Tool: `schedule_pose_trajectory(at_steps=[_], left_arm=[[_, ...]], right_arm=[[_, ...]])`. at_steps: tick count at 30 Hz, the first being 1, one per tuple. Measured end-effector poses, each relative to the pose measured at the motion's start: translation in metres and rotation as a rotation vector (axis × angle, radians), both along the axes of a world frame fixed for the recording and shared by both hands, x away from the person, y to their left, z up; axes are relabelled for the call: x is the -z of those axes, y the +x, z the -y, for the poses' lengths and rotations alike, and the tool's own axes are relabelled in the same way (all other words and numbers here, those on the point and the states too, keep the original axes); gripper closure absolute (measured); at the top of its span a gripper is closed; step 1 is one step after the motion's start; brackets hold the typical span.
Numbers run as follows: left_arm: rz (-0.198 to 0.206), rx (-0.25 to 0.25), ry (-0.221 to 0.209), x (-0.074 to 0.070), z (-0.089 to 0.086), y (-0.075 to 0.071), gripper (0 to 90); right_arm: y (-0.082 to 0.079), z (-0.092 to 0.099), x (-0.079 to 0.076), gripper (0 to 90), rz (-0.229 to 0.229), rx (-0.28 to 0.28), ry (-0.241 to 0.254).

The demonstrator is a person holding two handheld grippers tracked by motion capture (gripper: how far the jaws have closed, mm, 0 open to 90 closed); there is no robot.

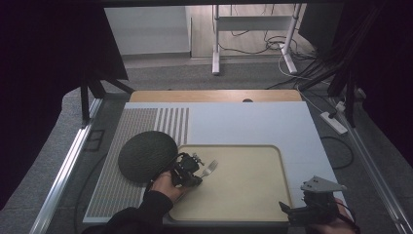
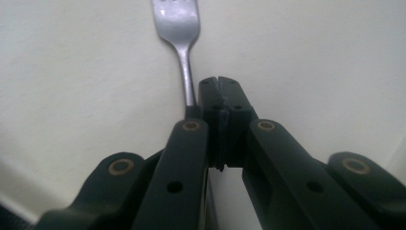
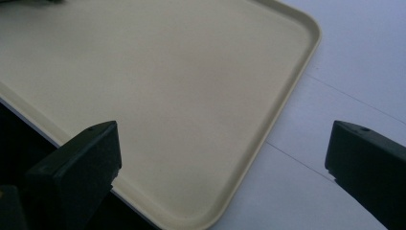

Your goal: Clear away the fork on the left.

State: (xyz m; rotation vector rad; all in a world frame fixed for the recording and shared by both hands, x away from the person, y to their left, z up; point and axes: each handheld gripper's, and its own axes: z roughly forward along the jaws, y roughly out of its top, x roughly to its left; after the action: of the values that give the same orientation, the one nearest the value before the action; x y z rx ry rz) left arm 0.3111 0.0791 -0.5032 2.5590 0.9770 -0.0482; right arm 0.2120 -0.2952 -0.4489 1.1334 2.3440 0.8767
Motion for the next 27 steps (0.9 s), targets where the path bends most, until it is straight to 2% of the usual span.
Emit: schedule_pose_trajectory(at_steps=[10,16,20,23,27], left_arm=[[-0.014,-0.080,0.026,0.001,-0.024,0.010,88.9],[-0.030,-0.111,0.028,0.002,-0.037,0.014,88.9],[-0.027,-0.125,0.039,0.002,-0.043,0.015,88.9],[-0.033,-0.122,0.021,0.003,-0.045,0.016,88.8],[-0.005,-0.114,-0.013,-0.001,-0.048,0.015,82.7]], right_arm=[[0.000,0.000,0.000,0.0,0.000,0.000,0.002],[0.000,0.000,0.000,0.0,0.000,-0.001,0.002],[0.000,0.000,0.000,0.0,0.000,-0.001,0.002],[0.000,0.000,0.000,0.0,0.000,-0.001,0.002],[0.000,0.000,0.000,0.0,0.000,-0.001,0.004]])
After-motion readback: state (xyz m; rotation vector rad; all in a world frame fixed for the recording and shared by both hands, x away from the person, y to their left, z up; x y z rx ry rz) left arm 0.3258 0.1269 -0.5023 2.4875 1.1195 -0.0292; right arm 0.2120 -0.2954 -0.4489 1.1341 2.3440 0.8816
